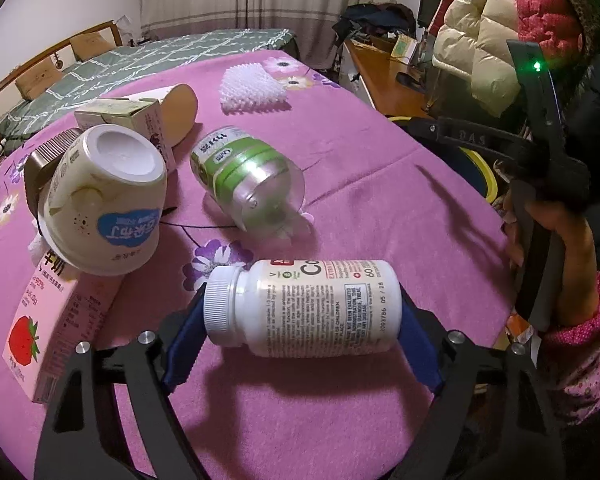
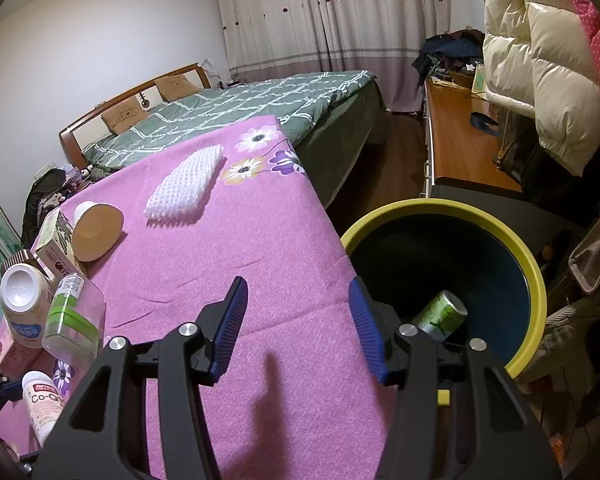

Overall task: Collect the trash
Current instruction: 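Carry the pill bottle to the yellow bin and open the left gripper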

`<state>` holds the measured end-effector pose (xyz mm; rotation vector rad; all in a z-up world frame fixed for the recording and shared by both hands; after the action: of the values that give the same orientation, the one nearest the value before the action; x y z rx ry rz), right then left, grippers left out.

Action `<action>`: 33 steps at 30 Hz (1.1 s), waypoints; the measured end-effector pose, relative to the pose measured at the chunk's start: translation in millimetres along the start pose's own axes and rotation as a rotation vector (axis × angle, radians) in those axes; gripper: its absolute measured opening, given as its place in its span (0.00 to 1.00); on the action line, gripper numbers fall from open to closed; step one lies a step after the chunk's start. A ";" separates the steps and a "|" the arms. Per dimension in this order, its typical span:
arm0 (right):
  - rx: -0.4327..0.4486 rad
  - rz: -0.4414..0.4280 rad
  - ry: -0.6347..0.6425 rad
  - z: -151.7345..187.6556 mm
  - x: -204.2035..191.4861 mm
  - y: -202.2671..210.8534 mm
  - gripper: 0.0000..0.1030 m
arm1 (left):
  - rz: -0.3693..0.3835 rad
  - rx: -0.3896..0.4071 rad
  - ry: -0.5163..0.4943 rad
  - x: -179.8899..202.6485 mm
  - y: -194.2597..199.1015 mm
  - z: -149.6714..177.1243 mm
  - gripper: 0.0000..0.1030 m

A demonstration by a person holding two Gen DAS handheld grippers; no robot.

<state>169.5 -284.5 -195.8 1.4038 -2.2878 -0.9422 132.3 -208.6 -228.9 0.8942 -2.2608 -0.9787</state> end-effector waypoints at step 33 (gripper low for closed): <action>0.169 0.211 -0.220 -7.5 169.8 96.7 0.54 | 0.156 -0.054 -0.284 168.3 -146.9 -184.0 0.81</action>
<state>26.5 -405.7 -140.3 1.1365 -2.6721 -0.8928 199.1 -488.6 -198.4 0.5746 -2.4814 -1.1488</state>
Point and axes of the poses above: each gripper's, at about its wrist camera, not at the fingertips, and y roughly against the way its jaws point, x to its right, z to its underside, the point moved 10 cm from there along -y, roughly the way its jaws point, and after that the axes turned 8 degrees about z, right-handed, at the moved point
